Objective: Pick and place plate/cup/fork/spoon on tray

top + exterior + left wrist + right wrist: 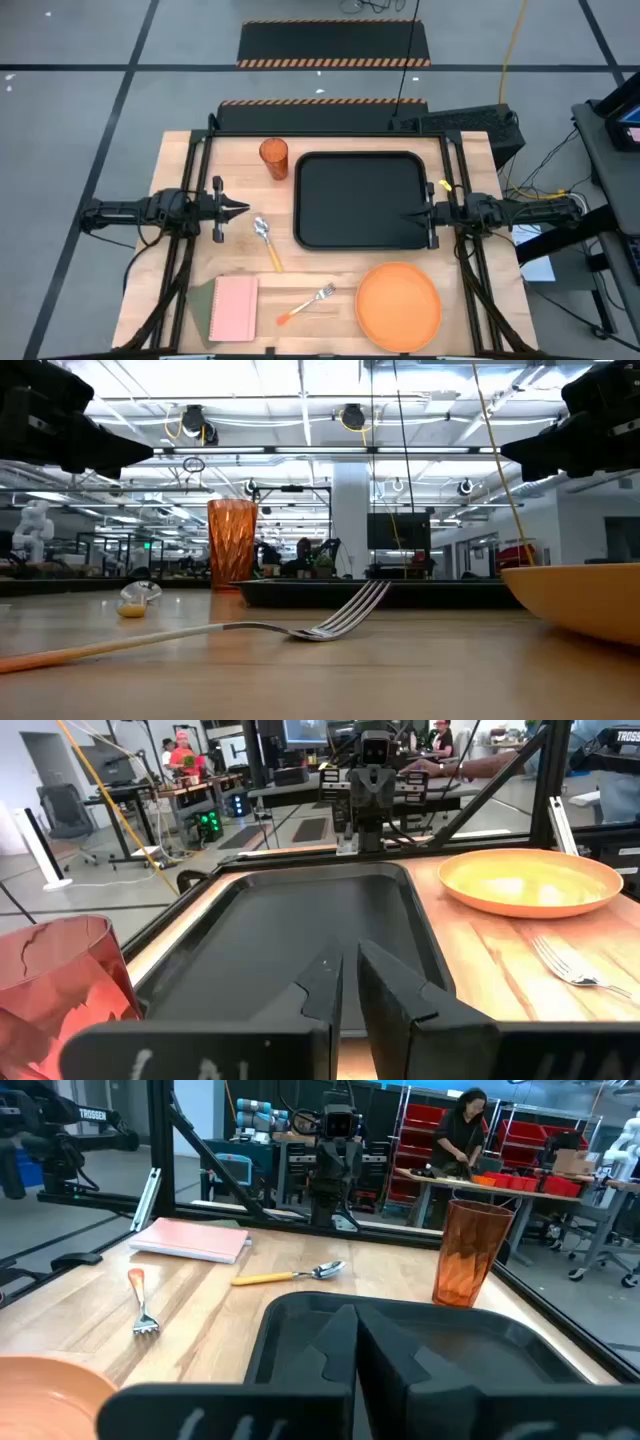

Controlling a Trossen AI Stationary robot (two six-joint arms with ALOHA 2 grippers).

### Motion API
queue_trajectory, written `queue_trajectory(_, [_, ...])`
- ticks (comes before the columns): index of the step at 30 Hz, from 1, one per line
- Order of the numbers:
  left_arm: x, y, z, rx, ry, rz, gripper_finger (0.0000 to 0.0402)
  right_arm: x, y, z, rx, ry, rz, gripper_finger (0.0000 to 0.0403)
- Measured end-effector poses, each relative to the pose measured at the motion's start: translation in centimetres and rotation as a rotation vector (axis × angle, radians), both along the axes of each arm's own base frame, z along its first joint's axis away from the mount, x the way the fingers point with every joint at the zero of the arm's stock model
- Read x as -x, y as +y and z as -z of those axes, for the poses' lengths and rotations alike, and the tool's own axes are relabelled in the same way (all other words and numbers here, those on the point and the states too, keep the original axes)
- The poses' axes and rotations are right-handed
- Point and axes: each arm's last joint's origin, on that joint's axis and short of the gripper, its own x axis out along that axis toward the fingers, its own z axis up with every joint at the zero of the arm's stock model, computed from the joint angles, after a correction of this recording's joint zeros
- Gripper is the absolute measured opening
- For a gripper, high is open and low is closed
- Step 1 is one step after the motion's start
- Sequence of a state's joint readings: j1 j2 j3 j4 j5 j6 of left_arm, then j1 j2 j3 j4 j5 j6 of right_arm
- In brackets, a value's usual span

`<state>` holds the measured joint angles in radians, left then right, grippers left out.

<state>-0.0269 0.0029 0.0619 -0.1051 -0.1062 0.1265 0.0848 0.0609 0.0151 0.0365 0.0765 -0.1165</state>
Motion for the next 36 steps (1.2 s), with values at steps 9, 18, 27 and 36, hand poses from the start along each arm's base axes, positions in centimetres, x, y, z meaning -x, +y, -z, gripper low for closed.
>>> queue_trajectory(9, [0.00, 0.00, 0.00, 0.000, 0.000, 0.000, 0.0040, 0.00, 0.00, 0.01, 0.000, 0.000, 0.000, 0.0000])
queue_trajectory(18, [0.00, 0.00, 0.00, 0.000, 0.000, 0.000, 0.0040, 0.00, 0.00, 0.02, 0.000, 0.001, 0.000, 0.0000])
queue_trajectory(27, [0.00, 0.00, 0.00, 0.000, 0.000, 0.000, 0.0040, 0.00, 0.00, 0.00, 0.000, 0.000, 0.001, 0.0000])
queue_trajectory(36, [0.00, 0.00, 0.00, 0.000, 0.000, 0.000, 0.0040, 0.00, 0.00, 0.00, 0.000, 0.000, 0.000, 0.0000])
